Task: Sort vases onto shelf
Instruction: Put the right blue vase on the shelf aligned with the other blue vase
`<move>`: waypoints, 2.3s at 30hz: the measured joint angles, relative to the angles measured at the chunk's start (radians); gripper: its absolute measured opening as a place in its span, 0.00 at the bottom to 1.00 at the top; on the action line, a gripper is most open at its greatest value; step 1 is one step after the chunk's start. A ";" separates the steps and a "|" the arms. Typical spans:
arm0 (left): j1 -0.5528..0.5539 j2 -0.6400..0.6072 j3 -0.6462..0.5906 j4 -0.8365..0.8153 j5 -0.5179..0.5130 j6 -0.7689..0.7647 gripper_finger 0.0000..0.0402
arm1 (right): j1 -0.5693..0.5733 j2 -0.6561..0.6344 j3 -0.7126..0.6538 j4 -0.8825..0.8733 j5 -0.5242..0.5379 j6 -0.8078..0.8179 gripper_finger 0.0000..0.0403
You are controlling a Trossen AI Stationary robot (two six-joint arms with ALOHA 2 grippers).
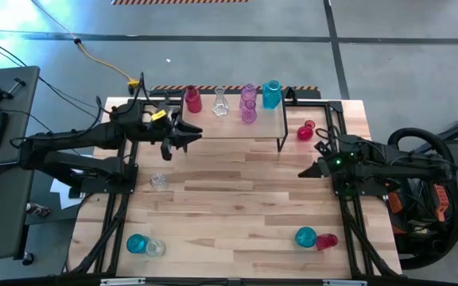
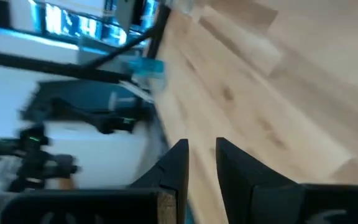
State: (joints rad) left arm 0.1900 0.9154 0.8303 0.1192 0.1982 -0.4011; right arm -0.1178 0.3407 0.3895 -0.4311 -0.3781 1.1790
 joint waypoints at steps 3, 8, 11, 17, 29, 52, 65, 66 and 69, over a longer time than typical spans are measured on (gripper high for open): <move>-0.008 0.000 0.000 -0.001 0.000 0.027 0.26 | 0.028 0.000 0.017 0.089 -0.026 0.110 0.15; -0.009 0.000 0.000 -0.001 0.001 0.044 0.26 | 0.083 0.002 0.070 0.246 -0.015 0.268 0.15; -0.009 0.000 0.000 -0.002 0.002 0.045 0.26 | 0.117 0.026 0.140 0.239 -0.002 0.333 0.15; -0.009 0.000 0.000 -0.002 0.003 0.046 0.26 | 0.205 0.170 0.318 0.222 0.086 0.325 0.15; -0.007 0.000 0.000 -0.002 0.006 0.055 0.26 | 0.457 0.610 0.739 -0.443 0.158 0.175 0.15; -0.008 0.000 0.000 -0.002 0.188 0.055 0.26 | 0.892 1.027 0.777 -0.624 0.371 0.576 0.15; -0.008 0.000 0.000 -0.002 0.204 0.055 0.26 | 0.926 1.123 0.775 -0.630 0.342 0.648 0.15; -0.008 0.000 0.000 -0.002 0.204 0.055 0.26 | 0.927 1.130 0.775 -0.628 0.340 0.648 0.15; -0.008 0.000 0.001 -0.002 0.204 0.055 0.26 | 0.931 1.148 0.774 -0.614 0.339 0.648 0.15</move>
State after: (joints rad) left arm 0.1818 0.9154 0.8309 0.1169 0.4019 -0.3462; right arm 0.8127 1.4882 1.1637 -1.0449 -0.0389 1.8271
